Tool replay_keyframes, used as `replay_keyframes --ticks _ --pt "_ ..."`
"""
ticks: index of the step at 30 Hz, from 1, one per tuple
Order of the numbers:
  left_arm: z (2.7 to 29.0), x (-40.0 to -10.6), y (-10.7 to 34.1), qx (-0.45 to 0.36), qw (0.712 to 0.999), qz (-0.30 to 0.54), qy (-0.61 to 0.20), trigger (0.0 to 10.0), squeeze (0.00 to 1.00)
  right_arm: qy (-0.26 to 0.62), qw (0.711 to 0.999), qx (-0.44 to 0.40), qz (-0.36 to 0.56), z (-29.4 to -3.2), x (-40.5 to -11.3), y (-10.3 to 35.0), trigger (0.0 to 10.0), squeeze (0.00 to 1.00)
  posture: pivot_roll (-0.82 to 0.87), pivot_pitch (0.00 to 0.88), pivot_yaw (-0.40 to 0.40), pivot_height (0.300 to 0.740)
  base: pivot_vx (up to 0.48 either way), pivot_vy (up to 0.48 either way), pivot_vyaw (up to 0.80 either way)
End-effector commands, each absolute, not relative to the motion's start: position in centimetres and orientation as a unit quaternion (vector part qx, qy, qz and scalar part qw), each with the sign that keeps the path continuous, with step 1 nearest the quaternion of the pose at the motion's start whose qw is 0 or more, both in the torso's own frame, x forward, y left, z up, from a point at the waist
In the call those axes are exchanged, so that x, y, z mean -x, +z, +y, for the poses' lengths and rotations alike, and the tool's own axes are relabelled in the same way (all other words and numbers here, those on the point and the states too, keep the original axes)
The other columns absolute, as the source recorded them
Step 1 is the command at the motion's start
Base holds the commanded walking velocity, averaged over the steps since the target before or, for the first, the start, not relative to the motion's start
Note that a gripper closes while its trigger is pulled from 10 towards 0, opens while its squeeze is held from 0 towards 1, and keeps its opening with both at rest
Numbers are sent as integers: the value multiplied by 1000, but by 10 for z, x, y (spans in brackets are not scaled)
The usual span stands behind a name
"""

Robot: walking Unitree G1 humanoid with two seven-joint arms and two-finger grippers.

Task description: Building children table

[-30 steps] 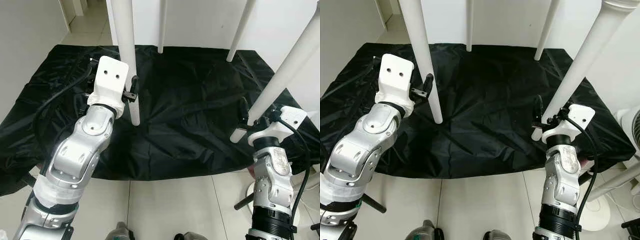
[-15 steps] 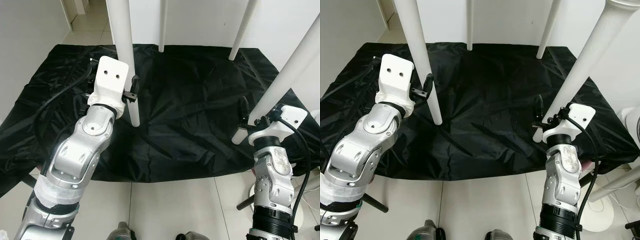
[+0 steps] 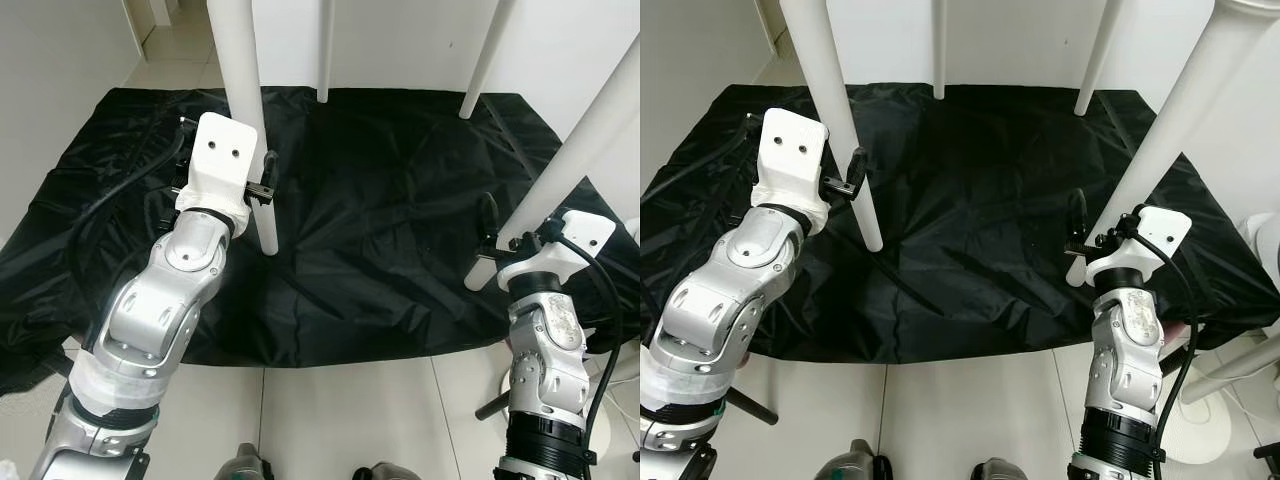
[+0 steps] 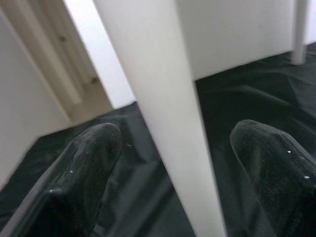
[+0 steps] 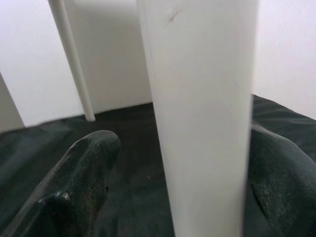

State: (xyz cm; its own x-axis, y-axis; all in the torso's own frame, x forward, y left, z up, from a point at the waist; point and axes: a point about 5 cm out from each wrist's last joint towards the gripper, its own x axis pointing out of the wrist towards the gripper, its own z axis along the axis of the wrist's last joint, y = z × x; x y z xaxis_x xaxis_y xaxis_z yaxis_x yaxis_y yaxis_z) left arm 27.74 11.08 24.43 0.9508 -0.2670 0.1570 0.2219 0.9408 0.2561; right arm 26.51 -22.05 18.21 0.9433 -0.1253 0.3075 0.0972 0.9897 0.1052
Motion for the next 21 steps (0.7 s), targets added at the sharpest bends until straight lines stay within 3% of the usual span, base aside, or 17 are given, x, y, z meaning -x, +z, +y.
replay_keyframes --ticks 1,21 --pt "110 -268 247 -112 975 -115 -152 10000 0 -60 985 -38 -158 -216 -260 184 10000 0 3 0 0 740 0 0 0" --pt "109 -255 243 -103 970 -127 -181 10000 0 -65 985 -28 -155 -211 -251 183 10000 0 4 0 0 740 0 0 0"
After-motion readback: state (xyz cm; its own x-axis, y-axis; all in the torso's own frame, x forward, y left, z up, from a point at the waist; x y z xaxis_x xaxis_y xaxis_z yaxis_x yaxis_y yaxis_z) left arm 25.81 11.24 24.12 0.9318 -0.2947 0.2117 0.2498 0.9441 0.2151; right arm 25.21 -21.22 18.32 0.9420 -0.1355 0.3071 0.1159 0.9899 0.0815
